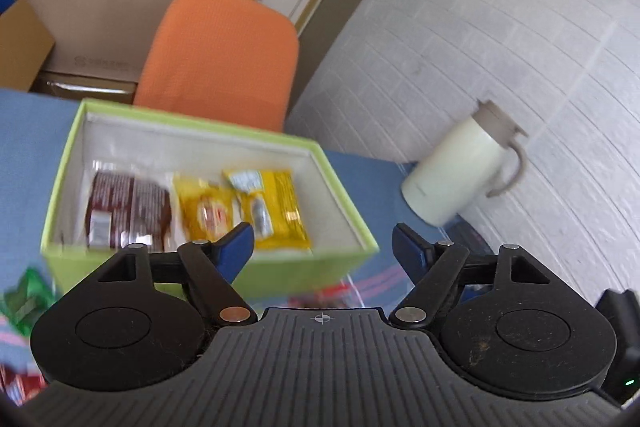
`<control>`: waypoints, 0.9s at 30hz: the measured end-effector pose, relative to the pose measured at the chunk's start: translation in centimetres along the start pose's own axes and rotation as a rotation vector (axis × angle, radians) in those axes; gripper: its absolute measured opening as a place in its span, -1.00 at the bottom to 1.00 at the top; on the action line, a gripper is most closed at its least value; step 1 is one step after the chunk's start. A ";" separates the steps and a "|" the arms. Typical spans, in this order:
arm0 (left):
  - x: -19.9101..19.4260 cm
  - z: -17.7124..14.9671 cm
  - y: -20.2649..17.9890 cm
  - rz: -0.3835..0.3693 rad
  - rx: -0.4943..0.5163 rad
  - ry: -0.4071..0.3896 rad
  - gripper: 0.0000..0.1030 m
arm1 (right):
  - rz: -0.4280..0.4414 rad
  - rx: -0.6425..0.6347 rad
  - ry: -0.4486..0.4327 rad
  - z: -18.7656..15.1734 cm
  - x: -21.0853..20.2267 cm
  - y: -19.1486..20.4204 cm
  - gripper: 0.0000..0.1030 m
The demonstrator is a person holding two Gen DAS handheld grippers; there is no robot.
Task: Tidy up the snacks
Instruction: 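Grasp the red cracker bag with the left tool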
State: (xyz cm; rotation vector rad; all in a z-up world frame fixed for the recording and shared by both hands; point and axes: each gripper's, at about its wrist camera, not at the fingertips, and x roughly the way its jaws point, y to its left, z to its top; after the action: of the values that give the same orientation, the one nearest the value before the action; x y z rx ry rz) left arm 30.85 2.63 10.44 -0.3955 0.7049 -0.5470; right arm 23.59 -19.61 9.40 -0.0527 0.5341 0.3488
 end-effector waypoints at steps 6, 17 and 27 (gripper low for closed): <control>-1.4 -8.7 -1.1 -0.069 -0.069 0.130 0.19 | -0.030 -0.008 0.104 -7.1 -2.1 4.2 0.82; 2.7 -12.9 -2.4 0.031 -0.096 0.262 -0.21 | 0.023 0.061 0.135 -9.0 -2.1 4.6 0.63; 3.6 -15.6 -5.5 -0.018 -0.051 0.318 -0.16 | -0.069 0.064 0.143 -11.2 -4.7 3.9 0.82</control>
State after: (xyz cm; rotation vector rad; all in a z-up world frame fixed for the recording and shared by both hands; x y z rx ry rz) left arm 20.43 -6.28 0.54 -0.3658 1.0235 -0.6173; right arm 13.05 -19.01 2.32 -0.0338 0.6833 0.2615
